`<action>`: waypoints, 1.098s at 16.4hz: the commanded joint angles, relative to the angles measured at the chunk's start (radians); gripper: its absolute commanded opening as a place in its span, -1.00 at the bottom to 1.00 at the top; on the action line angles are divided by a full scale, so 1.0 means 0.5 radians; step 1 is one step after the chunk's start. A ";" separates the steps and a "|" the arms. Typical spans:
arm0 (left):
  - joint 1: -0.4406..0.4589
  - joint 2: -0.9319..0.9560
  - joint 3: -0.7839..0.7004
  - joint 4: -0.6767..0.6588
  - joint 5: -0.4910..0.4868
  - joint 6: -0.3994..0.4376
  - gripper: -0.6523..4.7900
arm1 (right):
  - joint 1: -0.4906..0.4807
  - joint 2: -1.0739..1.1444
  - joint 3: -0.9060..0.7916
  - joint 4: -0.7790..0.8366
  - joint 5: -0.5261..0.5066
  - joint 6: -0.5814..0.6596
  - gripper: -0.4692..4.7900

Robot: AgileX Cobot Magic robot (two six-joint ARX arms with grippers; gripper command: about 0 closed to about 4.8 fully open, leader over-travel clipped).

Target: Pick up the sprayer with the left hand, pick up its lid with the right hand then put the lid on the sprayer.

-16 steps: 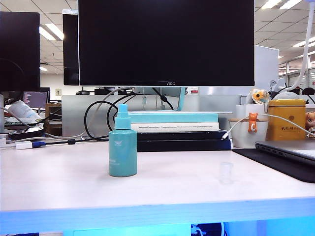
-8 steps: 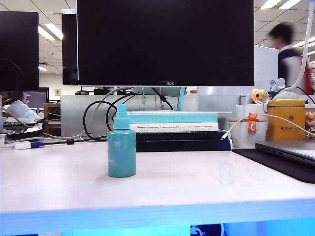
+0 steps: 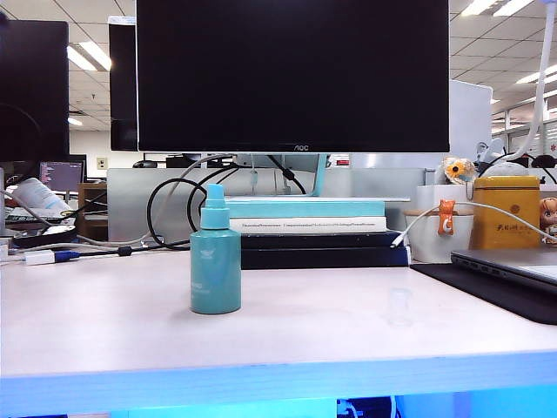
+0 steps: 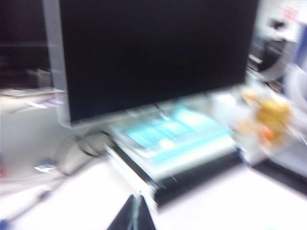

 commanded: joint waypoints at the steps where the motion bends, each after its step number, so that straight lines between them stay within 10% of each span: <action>1: -0.008 0.351 0.005 0.264 0.381 0.095 -0.77 | -0.001 0.362 0.114 0.095 -0.092 -0.085 -0.83; 16: -0.269 1.273 0.169 0.369 0.842 0.819 0.33 | -0.004 1.624 0.256 0.768 -1.000 -0.457 -0.80; 18: -0.346 1.363 0.169 0.370 0.825 0.875 0.51 | -0.005 1.634 0.291 0.764 -1.006 -0.456 -0.40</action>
